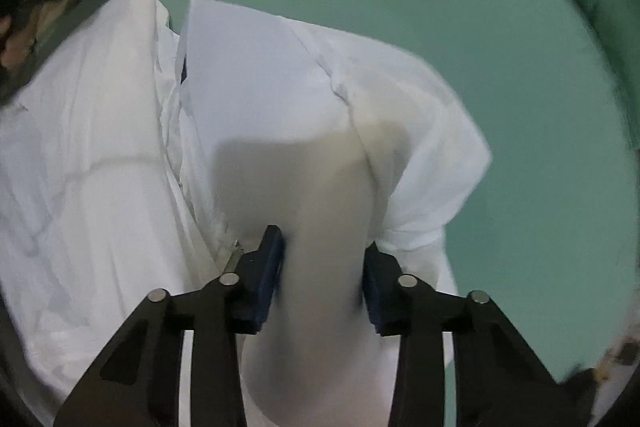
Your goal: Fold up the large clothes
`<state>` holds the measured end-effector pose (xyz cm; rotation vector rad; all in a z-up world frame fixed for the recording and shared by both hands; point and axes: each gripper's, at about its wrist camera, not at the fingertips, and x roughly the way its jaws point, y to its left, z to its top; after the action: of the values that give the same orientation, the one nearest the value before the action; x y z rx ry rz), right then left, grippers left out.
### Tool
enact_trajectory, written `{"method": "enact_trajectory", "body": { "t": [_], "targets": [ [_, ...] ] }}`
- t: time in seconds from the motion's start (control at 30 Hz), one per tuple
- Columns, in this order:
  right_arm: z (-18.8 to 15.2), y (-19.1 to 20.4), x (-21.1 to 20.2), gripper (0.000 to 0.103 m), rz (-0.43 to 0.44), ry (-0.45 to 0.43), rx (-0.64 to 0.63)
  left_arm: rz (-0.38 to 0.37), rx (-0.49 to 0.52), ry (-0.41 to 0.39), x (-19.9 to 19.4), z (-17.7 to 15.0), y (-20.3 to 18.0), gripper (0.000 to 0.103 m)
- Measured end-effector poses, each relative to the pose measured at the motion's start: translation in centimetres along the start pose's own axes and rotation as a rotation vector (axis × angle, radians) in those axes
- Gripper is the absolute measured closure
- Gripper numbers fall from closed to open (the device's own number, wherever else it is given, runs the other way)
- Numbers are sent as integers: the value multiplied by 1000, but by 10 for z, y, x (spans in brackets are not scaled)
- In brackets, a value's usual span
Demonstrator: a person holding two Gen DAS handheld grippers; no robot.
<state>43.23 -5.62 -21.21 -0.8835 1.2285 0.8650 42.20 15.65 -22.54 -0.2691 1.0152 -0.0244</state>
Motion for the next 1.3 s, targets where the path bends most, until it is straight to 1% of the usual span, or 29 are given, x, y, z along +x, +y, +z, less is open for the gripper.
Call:
{"method": "enact_trajectory", "body": {
  "t": [0.03,0.07,0.13,0.17,0.2,0.27,0.3,0.37,0.4,0.43,0.47,0.5,0.53,0.57,0.6,0.67,0.73,0.77,0.8,0.9,0.93,1.0,1.07,1.1,1.2,1.23,1.3],
  "targets": [
    [0,8,-3,71,-56,-18,-8,-1,2,1,-1,-1,0,62],
    [2,21,-8,71,-159,-52,-13,-4,1,-2,-2,-1,-1,62],
    [4,39,-12,71,-276,-92,-25,-10,3,-7,-5,-1,-3,62],
    [3,55,-12,71,-362,-105,-44,-14,3,-12,-8,-1,-4,62],
    [1,79,-10,71,-471,-121,-87,-20,2,-18,-11,-1,-6,62],
    [-6,118,0,71,-625,-133,-139,-28,5,-31,-17,-1,-10,62],
    [-7,143,5,71,-728,-148,-150,-32,7,-36,-19,-2,-12,62],
    [-23,166,8,71,-778,-177,-126,-46,20,-46,-25,-3,-18,62],
    [-29,180,11,70,-817,-186,-100,-53,33,-52,-29,-5,-22,62],
    [-46,186,13,69,-829,-186,-88,-57,38,-54,-31,-5,-24,62],
    [-67,180,20,69,-829,-186,-86,-65,42,-57,-33,-7,-28,62],
    [-73,191,24,66,-854,-193,-75,-76,45,-59,-35,-8,-31,62],
    [-83,195,25,66,-848,-202,-58,-84,48,-57,-36,-9,-34,62],
    [-89,207,27,64,-816,-211,-43,-97,55,-52,-37,-11,-38,62],
    [-89,198,24,61,-803,-217,-32,-116,67,-46,-37,-13,-44,62],
    [-88,193,21,58,-770,-230,26,-157,87,-36,-39,-18,-53,62],
    [-111,189,8,51,-750,-250,86,-198,113,-26,-38,-23,-65,62],
    [-113,185,2,49,-721,-264,126,-220,130,-21,-37,-27,-73,62],
    [-116,180,-6,45,-696,-276,169,-238,140,-20,-36,-30,-79,62],
    [-119,170,-24,39,-638,-322,265,-349,148,-9,-33,-37,-101,62],
    [-116,160,-32,36,-628,-334,288,-375,148,-6,-31,-37,-107,62],
    [-115,155,-43,35,-588,-367,332,-415,147,4,-26,-39,-120,62],
    [-107,153,-46,34,-573,-387,346,-431,152,44,-13,-43,-131,62],
    [-107,152,-49,34,-562,-392,348,-424,151,71,-7,-46,-135,62],
    [-116,159,-53,34,-512,-398,387,-368,159,145,18,-56,-136,62],
    [-119,161,-56,34,-501,-401,406,-367,153,161,24,-60,-135,63],
    [-133,162,-65,34,-478,-416,463,-388,143,157,27,-63,-133,63]
  ]
}}
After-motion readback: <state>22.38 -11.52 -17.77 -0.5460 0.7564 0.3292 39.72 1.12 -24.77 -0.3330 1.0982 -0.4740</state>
